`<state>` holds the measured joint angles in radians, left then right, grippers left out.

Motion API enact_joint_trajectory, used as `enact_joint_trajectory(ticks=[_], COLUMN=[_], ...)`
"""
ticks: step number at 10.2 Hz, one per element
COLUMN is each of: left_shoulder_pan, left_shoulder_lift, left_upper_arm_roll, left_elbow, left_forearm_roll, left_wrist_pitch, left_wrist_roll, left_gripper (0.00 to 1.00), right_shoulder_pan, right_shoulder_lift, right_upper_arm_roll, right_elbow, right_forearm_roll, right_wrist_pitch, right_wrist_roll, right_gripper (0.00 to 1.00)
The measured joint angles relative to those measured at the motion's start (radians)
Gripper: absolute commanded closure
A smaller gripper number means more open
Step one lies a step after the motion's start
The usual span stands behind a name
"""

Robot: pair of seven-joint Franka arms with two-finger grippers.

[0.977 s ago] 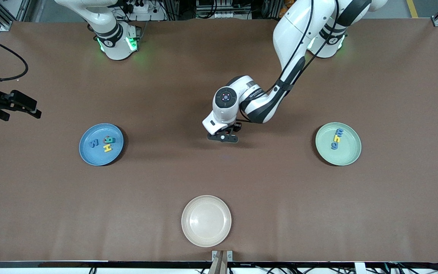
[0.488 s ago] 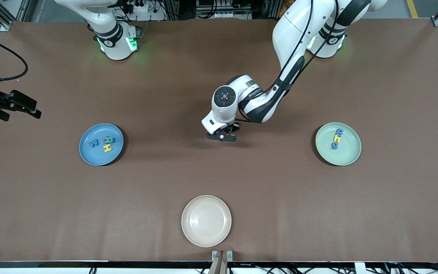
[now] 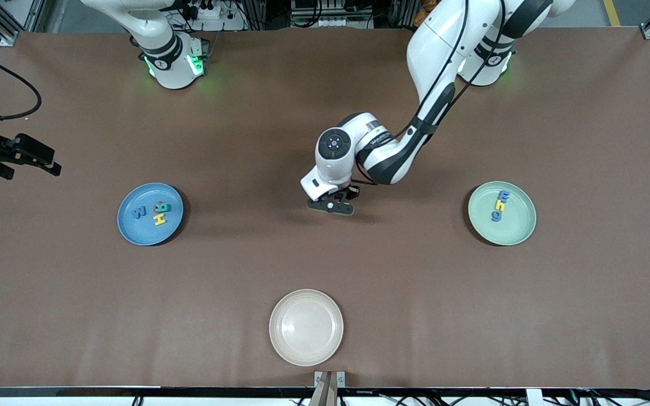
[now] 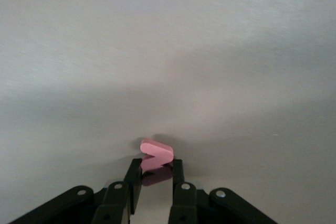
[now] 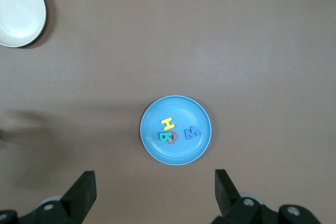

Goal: Sort uppercase to blue plate, lowercase to green plate
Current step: 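Carry the pink 3 to the green plate and release it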

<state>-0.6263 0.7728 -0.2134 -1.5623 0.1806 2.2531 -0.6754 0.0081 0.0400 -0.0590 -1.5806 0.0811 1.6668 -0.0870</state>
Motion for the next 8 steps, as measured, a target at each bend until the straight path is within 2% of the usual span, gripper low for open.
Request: enact_joint_trajectory(ticks=[3,8], left_shoulder_pan=[0.133,0.458], left_shoulder_lift=[-0.096,-0.297], left_upper_arm_roll=[0.001,-0.023], left_elbow=[-0.026,-0.283], left_forearm_roll=[0.002,0.043], left_wrist_pitch=[-0.193,-0.211], left_wrist_roll=[0.225,0.666], left_gripper=[1.0,1.0], right_shoulder_pan=[-0.001,-0.001], right_shoulder_lift=[0.0,0.0], right_upper_arm_roll=[0.0,0.001], right_elbow=[0.0,0.0], right_forearm_roll=[0.0,0.001], right_wrist_pitch=[0.001,-0.001], right_wrist_roll=[0.0,0.0], right_gripper=[0.0,0.0])
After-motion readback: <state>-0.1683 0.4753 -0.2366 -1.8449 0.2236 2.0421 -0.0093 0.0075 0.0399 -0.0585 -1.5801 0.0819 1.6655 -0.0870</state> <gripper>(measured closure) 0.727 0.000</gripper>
